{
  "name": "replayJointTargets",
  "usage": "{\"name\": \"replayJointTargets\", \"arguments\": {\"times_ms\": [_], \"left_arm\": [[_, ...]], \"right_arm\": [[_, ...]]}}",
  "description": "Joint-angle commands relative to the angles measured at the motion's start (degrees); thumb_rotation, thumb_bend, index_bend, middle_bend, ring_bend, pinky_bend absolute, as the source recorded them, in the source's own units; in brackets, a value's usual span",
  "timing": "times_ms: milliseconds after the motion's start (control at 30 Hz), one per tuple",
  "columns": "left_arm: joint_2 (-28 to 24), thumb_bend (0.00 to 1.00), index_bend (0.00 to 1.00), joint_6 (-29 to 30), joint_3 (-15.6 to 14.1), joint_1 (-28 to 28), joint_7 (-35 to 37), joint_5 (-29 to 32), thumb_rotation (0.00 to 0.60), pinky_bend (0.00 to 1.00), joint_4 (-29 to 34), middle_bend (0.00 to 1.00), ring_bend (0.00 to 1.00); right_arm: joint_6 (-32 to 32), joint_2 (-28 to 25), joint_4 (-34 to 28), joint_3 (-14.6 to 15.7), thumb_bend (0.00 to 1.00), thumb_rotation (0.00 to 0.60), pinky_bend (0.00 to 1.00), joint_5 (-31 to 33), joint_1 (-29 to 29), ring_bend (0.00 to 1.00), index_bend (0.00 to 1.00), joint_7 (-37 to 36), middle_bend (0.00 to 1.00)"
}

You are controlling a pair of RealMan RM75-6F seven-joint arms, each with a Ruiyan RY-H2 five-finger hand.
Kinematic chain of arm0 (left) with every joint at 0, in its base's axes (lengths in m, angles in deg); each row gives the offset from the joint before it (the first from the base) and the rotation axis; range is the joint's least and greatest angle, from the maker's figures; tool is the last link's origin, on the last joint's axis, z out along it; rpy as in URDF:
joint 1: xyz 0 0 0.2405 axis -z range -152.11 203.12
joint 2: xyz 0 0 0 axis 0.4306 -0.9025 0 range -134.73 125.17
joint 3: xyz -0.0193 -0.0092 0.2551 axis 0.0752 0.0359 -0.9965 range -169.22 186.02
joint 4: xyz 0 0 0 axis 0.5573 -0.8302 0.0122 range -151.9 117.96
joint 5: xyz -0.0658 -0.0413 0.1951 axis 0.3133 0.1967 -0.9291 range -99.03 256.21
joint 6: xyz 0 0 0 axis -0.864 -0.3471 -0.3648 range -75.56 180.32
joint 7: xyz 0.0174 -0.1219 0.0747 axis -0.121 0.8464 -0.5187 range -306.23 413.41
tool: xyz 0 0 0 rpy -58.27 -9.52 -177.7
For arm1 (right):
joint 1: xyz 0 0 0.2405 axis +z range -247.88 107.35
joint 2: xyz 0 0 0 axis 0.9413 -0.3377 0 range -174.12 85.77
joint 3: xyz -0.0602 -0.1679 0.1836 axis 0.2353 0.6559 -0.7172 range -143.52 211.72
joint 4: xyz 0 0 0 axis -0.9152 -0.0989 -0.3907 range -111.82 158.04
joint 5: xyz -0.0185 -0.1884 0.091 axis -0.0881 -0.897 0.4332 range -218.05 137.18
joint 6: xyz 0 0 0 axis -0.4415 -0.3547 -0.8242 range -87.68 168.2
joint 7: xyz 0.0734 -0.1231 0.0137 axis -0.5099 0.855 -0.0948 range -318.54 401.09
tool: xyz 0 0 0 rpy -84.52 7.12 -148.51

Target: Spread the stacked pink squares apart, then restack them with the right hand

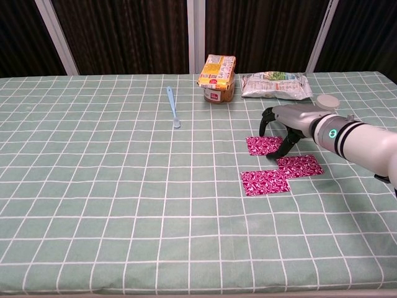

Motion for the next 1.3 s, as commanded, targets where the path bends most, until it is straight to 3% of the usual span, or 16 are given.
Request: {"name": "replayJointTargets", "arguments": {"times_ms": [33,300,500,767,967,1167,1300], "left_arm": [[0.0,0.16,0.21,0.0,0.0,0.0,0.0,0.0,0.6,0.14,0.0,0.15,0.14],[0.1,0.16,0.21,0.1,0.0,-0.1,0.0,-0.1,0.6,0.15,0.0,0.15,0.14],[0.0,0.16,0.21,0.2,0.0,-0.2,0.0,-0.1,0.6,0.14,-0.1,0.15,0.14],[0.1,0.16,0.21,0.2,0.1,0.0,0.0,-0.4,0.6,0.15,-0.1,0.15,0.14],[0.3,0.16,0.21,-0.1,0.2,0.3,0.2,-0.6,0.6,0.14,-0.3,0.15,0.14],[0.4,0.16,0.21,0.1,0.1,0.2,0.6,-0.6,0.6,0.14,-0.5,0.15,0.14],[0.5,0.16,0.21,0.0,0.0,0.1,0.7,-0.6,0.6,0.14,-0.6,0.15,0.14]], "right_arm": [[0.0,0.2,0.2,0.1,0.16,0.521,0.0,0.0,0.1,0.0,0.33,0.0,0.05],[1.4,0.4,0.0,0.2,0.21,0.543,0.0,-0.8,-0.4,0.0,0.41,-0.4,0.07],[3.0,-1.2,-2.5,0.1,0.21,0.546,0.0,-2.0,-1.0,0.0,0.41,-1.2,0.07],[6.6,-9.2,-16.9,1.5,0.21,0.546,0.0,-4.4,-3.8,0.0,0.41,-1.1,0.08],[9.1,-13.0,-27.7,3.8,0.21,0.551,0.0,-1.6,-6.0,0.0,0.4,3.0,0.08],[11.1,-13.2,-32.8,5.6,0.21,0.534,0.0,1.7,-6.9,0.0,0.39,6.1,0.08],[11.0,-12.1,-32.7,6.7,0.21,0.535,0.0,2.8,-7.3,0.0,0.39,6.1,0.08]]}}
